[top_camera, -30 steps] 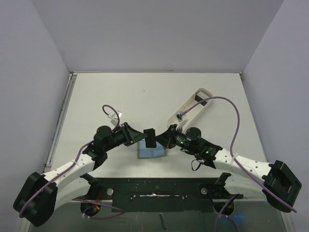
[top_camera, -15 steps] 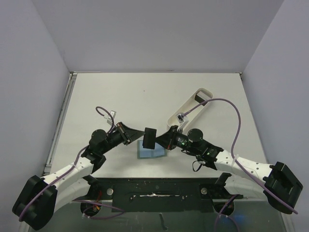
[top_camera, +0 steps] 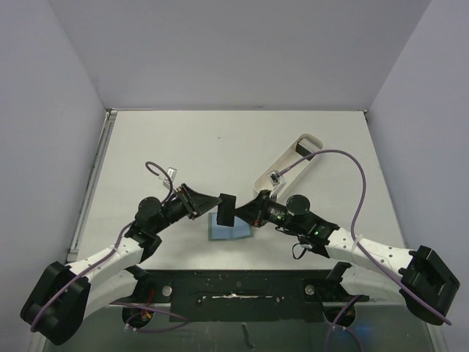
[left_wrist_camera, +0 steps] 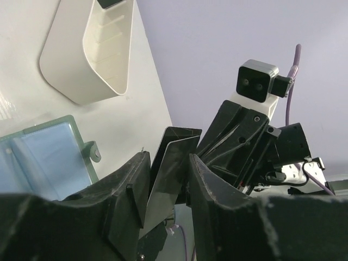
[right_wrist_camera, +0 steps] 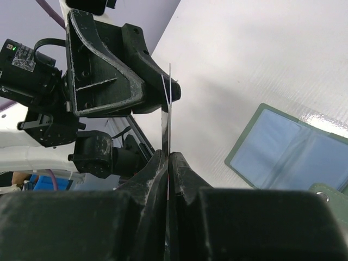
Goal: Put the credit cards into the card holder
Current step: Pick up the credit card from the storage box.
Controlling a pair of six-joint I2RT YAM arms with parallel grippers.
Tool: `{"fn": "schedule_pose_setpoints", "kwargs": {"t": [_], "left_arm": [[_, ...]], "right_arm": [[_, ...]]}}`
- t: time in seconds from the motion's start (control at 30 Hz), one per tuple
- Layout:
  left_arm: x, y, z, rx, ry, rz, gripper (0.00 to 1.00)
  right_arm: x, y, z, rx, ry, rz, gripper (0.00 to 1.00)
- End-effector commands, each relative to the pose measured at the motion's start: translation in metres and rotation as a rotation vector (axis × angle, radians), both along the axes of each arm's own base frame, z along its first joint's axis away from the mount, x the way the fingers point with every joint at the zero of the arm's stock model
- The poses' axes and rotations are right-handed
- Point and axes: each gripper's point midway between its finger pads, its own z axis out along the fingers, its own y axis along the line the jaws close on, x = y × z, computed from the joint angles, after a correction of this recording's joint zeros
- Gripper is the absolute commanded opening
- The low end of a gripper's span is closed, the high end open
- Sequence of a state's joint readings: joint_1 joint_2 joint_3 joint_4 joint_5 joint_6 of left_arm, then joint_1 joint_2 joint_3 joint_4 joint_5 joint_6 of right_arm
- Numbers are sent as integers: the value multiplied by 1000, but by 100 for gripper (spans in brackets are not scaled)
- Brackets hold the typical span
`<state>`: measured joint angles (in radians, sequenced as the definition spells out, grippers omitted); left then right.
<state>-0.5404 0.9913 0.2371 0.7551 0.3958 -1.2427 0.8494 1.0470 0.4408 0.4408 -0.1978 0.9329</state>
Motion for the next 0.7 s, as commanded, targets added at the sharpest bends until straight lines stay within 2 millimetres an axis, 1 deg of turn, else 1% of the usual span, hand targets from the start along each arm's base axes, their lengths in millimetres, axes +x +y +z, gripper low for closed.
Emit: {"fn": "schedule_pose_setpoints", "kwargs": {"t": [0.0, 0.17, 0.3, 0.33, 0.37, 0.43, 0.5, 0.57, 0.67], "left_arm": [[-16, -10, 15, -32, -71, -112, 33], [-15, -15, 1, 10, -54, -141, 38], [-17, -17, -2, 9, -52, -158, 38], [-18, -16, -1, 4, -53, -157, 36], [-18, -16, 1, -4, -58, -155, 31], [-19, -15, 4, -14, -63, -149, 12], [-18, -13, 5, -21, -62, -133, 1], [-18, -11, 6, -27, -62, -121, 0], [-18, -9, 7, -30, -68, -112, 0]], "right_arm": [[4, 4, 28, 101, -58, 7, 0], [6, 4, 30, 110, -54, 16, 0], [6, 4, 32, 115, -59, 17, 0], [6, 4, 31, 111, -57, 17, 0], [6, 4, 29, 105, -53, 16, 0], [8, 4, 23, 83, -43, 10, 1], [12, 2, 18, 50, -33, -15, 11], [15, 1, 17, 39, -25, -27, 23], [16, 6, 18, 35, -17, -21, 35]]}}
